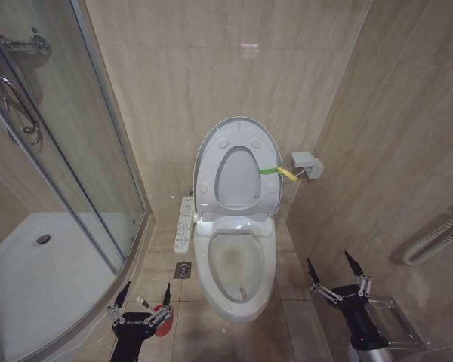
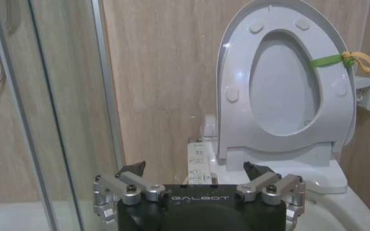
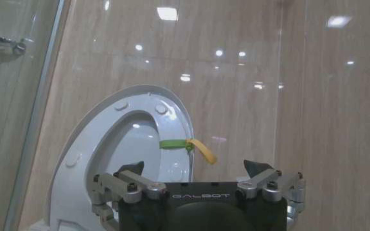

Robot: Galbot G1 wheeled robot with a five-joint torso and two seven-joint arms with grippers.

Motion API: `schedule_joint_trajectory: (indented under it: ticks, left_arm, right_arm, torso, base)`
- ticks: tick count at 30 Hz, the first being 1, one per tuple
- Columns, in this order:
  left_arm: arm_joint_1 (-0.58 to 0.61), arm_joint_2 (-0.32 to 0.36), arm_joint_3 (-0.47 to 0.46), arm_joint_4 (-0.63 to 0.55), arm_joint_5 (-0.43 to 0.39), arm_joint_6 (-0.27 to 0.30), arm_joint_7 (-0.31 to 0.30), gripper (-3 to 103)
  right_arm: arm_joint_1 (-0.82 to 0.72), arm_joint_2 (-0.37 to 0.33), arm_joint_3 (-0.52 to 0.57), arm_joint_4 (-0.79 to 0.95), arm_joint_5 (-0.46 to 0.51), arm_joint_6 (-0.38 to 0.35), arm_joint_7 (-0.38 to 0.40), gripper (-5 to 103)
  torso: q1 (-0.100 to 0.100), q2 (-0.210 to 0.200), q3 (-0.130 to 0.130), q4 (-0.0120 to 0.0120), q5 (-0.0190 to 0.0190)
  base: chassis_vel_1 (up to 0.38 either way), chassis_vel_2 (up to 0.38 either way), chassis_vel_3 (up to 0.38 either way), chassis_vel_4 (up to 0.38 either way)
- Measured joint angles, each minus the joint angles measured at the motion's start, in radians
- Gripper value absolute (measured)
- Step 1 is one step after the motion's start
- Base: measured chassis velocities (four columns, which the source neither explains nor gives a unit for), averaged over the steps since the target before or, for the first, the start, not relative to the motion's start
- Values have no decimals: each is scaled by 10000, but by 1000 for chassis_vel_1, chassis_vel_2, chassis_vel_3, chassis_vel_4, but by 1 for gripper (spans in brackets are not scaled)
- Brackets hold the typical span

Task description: Open the toilet lid, clean the toilet bowl with a toilet brush, close the toilet lid, and flush.

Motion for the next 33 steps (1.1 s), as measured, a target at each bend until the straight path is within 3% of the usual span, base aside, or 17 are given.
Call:
schedule_joint_trajectory:
  ticks: [33]
  left_arm:
    - [0,0,0,0,0,0,0,99]
  right_arm:
    - [82,-36,39,0,-171,-146,262,100]
  torso:
    - [0,0,0,0,0]
  base:
    - [0,0,0,0]
